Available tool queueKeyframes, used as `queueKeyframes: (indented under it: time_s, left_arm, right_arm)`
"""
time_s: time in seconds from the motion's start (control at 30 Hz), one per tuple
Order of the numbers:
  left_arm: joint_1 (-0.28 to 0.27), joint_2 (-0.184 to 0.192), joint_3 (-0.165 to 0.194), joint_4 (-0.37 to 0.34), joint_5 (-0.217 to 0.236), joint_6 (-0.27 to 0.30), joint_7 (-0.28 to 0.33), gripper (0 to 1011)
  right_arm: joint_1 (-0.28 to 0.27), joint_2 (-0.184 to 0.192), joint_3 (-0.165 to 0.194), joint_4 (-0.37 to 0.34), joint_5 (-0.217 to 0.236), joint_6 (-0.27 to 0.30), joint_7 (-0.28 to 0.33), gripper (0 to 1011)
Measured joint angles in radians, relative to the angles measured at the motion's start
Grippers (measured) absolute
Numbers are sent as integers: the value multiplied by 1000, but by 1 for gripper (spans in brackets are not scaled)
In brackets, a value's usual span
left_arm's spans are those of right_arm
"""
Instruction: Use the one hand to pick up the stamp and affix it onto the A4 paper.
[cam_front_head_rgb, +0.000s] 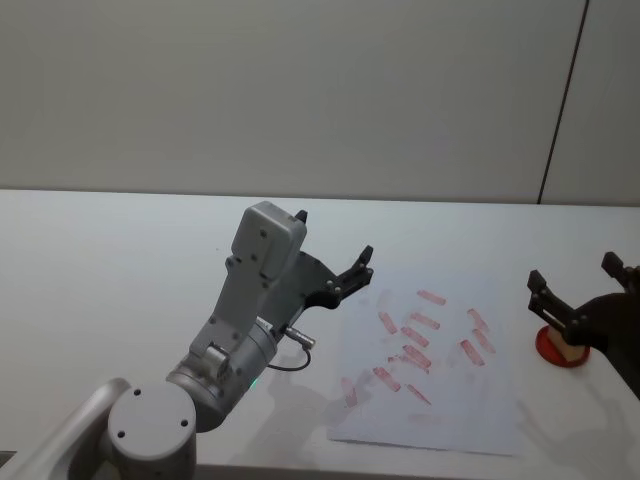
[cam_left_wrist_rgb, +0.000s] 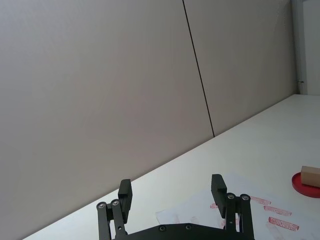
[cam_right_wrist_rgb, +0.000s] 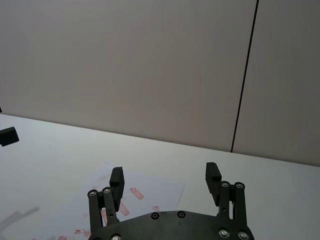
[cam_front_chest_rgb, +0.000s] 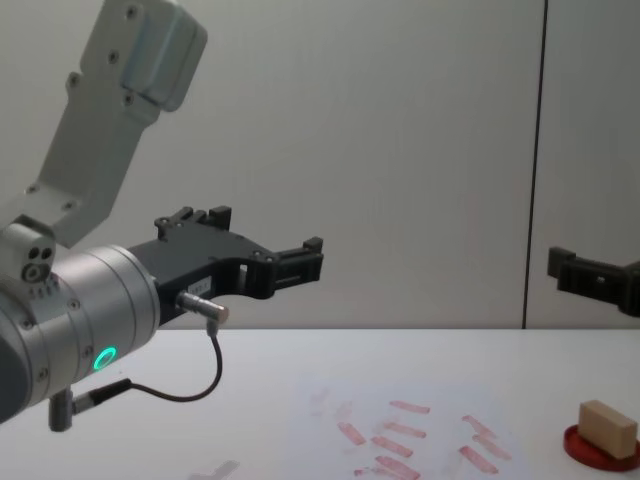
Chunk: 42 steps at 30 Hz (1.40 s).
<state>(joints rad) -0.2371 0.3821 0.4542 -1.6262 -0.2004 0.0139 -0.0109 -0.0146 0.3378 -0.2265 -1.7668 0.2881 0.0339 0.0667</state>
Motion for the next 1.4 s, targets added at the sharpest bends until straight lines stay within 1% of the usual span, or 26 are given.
queueKeyframes:
  time_s: [1.4]
  left_arm:
    - [0,0,0,0,0,0,0,1002]
  right_arm:
    - [0,-1,1,0,-1,0,0,1001]
